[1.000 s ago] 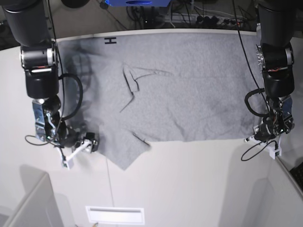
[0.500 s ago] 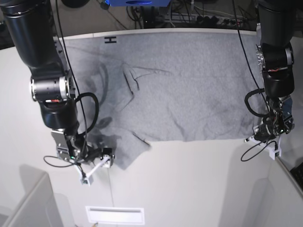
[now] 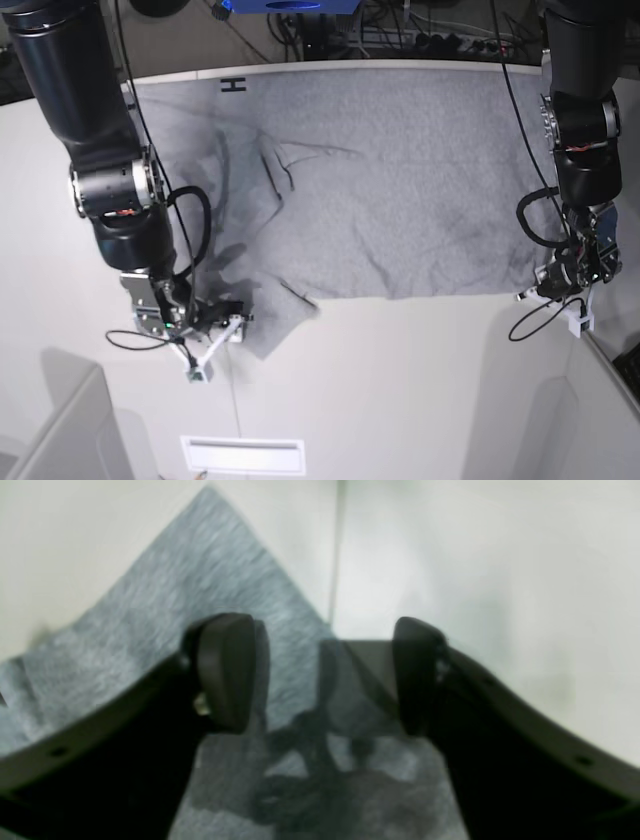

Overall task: Fold the T-shirt properly
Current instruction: 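Grasp the hem corners with both grippers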

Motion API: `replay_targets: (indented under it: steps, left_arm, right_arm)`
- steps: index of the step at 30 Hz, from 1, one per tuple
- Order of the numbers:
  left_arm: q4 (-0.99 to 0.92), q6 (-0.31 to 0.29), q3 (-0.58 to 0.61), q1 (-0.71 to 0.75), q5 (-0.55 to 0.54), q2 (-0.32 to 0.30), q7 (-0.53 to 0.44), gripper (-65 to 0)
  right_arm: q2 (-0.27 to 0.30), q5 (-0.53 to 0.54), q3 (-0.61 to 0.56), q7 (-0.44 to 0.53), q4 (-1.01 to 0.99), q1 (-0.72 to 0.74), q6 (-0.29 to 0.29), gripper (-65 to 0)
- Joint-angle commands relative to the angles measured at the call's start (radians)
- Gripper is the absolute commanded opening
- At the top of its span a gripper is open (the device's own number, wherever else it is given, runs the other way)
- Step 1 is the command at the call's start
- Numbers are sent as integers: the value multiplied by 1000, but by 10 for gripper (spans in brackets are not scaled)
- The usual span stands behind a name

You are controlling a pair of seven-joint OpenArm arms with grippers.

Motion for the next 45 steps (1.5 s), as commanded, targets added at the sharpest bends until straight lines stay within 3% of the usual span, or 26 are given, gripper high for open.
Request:
replay_targets:
  steps: [1,8,10,12,13,20,28,35,45]
  left_arm:
    - [5,-3,1,-18,8,-9,30,-650]
    - [5,-3,1,-15,8,-9,32,-650]
    - [5,-3,1,-15,8,-9,32,-650]
    - [5,-3,3,-13,8,-9,32,-650]
    - [5,-3,3,-13,8,-8,32,-650]
    - [21,-5,3,-13,8,-8,30,-650]
    - [361,-3,-8,145,1,-11,115,-650]
    - [520,-3,-12,203,-1,-11,139,-650]
    - [893,-3,-201,375,1,-6,287,-650]
  right_arm:
    - [-9,10,-29,-58,-1,0,11,-303]
    - [-23,8,-5,-55,-1,-2,10,-393]
    - [-22,8,-2,-52,-1,-2,8,-488]
    - [-19,8,-2,-43,-1,-2,7,-635]
    - [-14,8,0,-27,-1,-2,7,-650]
    - [-8,11,32,-13,51,-14,5,-650]
    - [47,8,179,-219,506,-194,5,-650]
    - [50,8,261,-354,766,-278,5,-650]
    - [70,8,274,-503,1079,-408,5,-650]
